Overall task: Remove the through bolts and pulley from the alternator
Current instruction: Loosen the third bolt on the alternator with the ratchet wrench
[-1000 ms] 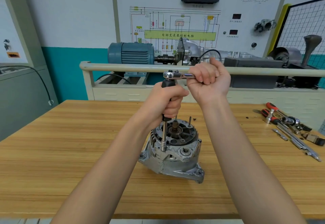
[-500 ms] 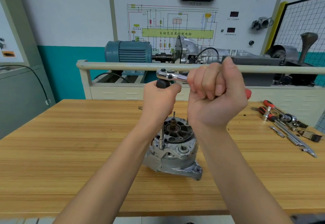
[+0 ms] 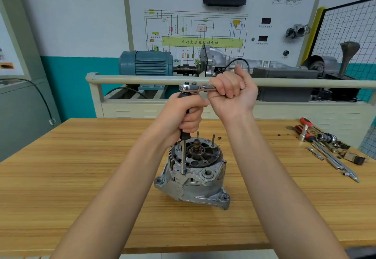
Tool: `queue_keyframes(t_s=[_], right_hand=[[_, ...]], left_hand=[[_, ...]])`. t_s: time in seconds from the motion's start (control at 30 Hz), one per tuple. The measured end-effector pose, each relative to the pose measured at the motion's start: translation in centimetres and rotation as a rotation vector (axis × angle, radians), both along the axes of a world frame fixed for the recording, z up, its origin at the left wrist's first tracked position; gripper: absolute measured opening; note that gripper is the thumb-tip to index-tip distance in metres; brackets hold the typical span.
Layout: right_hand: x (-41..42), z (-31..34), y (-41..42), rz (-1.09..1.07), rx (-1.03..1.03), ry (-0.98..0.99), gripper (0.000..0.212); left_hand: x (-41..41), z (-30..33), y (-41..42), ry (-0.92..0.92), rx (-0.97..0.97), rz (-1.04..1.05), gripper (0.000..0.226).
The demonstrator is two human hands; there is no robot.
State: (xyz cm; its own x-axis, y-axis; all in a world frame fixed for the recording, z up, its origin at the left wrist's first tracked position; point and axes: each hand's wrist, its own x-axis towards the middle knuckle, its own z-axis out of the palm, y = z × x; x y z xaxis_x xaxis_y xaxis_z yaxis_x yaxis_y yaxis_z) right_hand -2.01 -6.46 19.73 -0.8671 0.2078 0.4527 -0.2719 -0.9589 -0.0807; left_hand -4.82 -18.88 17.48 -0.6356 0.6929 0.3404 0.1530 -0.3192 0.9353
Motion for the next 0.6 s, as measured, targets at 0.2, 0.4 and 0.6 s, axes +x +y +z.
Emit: queue_keyframes(t_s=[0.2,0.4,0.6], right_hand=[[3.3,-0.7,-1.9,-0.385,0.181,0.111,0.050],[4.3,-1.5,-5.2,-0.800,0.349,0.309,0.046],[3.9,-0.9,-2.6,-0.468,0.278,0.231,0.049]], left_hand=[[0.6,-0.4,0.7,0.001,0.062,0.197,0.047],[1.1,-0.5,1.3,0.013,0.100,0.433,0.044],[1.0,-0.9,0.6,0.060,0.110,0.296,0.043]])
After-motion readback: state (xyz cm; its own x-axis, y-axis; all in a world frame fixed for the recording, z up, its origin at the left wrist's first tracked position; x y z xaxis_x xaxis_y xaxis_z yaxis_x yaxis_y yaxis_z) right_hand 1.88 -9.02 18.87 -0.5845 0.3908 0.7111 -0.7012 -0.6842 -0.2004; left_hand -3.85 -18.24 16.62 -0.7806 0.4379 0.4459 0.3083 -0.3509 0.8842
